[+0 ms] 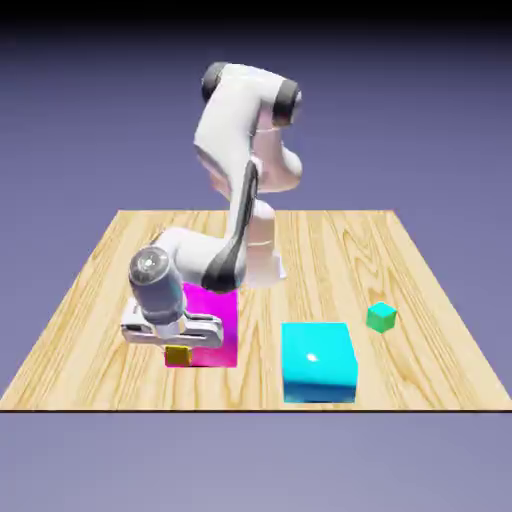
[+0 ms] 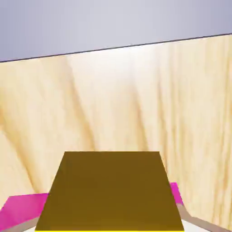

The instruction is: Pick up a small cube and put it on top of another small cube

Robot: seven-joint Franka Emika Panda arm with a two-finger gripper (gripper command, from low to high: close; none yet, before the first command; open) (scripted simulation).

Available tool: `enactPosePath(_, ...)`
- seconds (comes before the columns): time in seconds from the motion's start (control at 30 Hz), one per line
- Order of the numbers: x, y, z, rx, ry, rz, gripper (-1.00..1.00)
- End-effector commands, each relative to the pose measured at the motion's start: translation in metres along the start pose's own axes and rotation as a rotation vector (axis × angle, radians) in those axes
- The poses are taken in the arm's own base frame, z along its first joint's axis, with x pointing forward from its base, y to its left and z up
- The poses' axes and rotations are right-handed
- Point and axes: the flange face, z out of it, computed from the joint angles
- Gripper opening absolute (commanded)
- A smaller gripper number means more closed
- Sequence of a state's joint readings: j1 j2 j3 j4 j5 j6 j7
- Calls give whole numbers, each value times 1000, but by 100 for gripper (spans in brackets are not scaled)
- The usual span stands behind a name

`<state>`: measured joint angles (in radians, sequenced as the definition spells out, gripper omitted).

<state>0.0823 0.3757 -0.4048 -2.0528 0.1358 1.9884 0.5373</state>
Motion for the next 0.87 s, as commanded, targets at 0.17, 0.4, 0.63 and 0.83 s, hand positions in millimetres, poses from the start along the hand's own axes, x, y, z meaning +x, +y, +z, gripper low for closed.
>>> enactPosePath(0.17, -45, 34, -64, 32, -35, 70, -100)
enactPosePath(0.4, -106, 87, -129, 39, -34, 165, -100)
enactPosePath(0.63, -126, 104, -106, 34, -22, 208, -100)
enactPosePath(0.83, -126, 104, -109, 34, -22, 208, 100)
